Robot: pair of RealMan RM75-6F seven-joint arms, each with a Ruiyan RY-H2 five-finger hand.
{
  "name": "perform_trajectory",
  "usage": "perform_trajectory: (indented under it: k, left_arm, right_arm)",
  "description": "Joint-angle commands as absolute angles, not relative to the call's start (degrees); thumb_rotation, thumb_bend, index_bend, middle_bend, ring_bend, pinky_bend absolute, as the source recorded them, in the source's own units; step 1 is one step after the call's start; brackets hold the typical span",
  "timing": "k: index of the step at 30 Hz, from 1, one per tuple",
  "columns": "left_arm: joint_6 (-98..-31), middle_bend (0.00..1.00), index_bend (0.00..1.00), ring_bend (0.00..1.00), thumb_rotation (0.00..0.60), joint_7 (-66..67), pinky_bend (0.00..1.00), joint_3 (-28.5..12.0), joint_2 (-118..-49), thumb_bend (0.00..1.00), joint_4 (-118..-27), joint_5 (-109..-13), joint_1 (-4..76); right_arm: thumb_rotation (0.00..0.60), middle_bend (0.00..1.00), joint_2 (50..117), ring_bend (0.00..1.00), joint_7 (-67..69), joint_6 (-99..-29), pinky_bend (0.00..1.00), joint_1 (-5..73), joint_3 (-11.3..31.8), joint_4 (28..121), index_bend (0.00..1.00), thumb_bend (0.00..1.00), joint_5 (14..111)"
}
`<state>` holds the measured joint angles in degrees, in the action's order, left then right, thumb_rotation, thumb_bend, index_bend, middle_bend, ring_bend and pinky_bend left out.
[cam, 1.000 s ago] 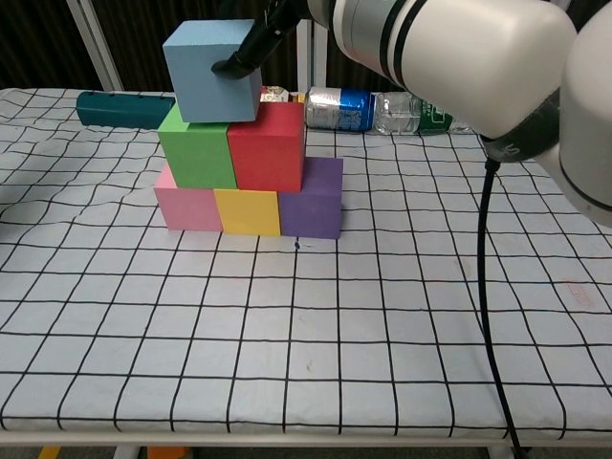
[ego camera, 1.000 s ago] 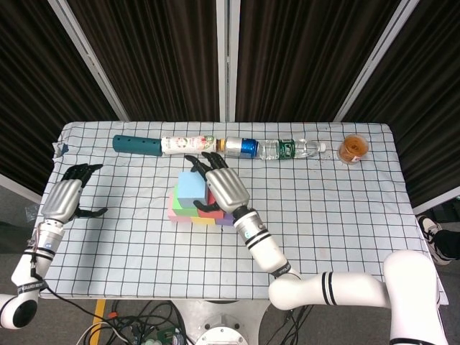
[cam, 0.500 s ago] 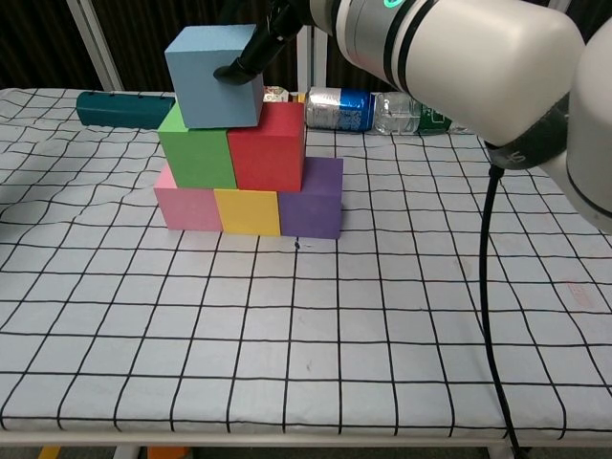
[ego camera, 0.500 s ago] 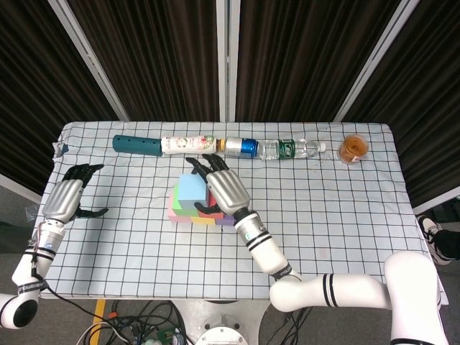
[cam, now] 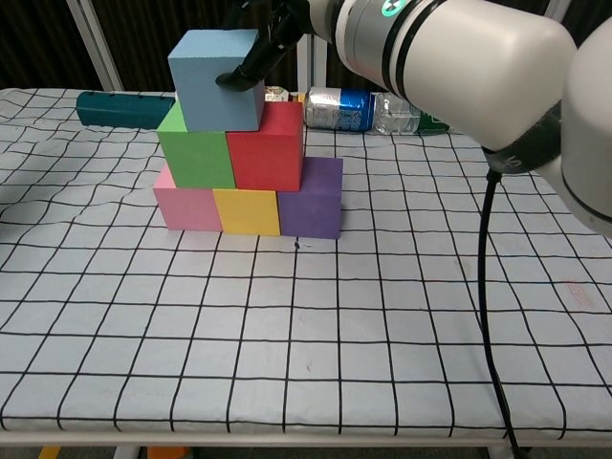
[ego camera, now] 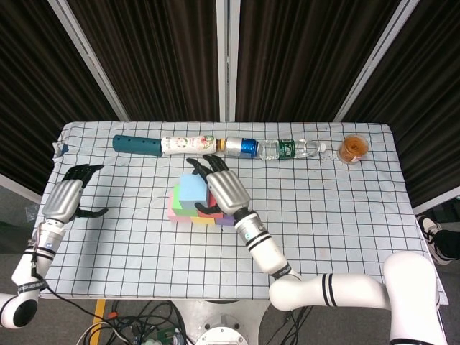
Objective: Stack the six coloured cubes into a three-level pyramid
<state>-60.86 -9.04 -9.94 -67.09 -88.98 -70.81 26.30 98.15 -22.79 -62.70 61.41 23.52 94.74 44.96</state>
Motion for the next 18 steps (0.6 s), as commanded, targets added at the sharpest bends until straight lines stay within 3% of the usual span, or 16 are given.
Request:
perform_trajectory:
  k: [1,8,11,18]
  left_arm:
    - [-60.8,0.12,0.13,0.06,0.600,-9.1,0.06,-9.9,-67.1,0.10,-88.9,-70.8,26.3]
    - [-60.8,0.12,0.13,0.06,0.600,-9.3,0.06,-9.9,-67.2,0.10,-88.6,-70.9,26.3]
    - [-60.9,0.12,0.13,0.06,0.600,-9.4,0.06,-9.9,-67.3,0.10,-88.5,-71.0,26.3]
    - [-61.1,0.12,0.13,0.06,0.600,-9.3,0.06,-9.9,-67.3,0.10,-88.7,-71.2,26.3]
  right_arm:
    - [0.600,0.29,98.2,0.03,-23.0,-62.6,0.00,61.5,23.6,94.8,0.09,0.19,44.8]
    - [0.600,0.27,98.3,0.03,-23.3,-62.5,0.00,61.5,23.4,94.7,0.08,0.19,44.6]
    - [0.600,0.18,98.3,0.01,-23.4,-62.5,0.00,61.4,23.3,94.9,0.01,0.17,44.9]
    - [0.600,0.02,97.7,0.00,-23.3,-62.6,0.00,61.0,23.1,96.0,0.00,0.12,45.5]
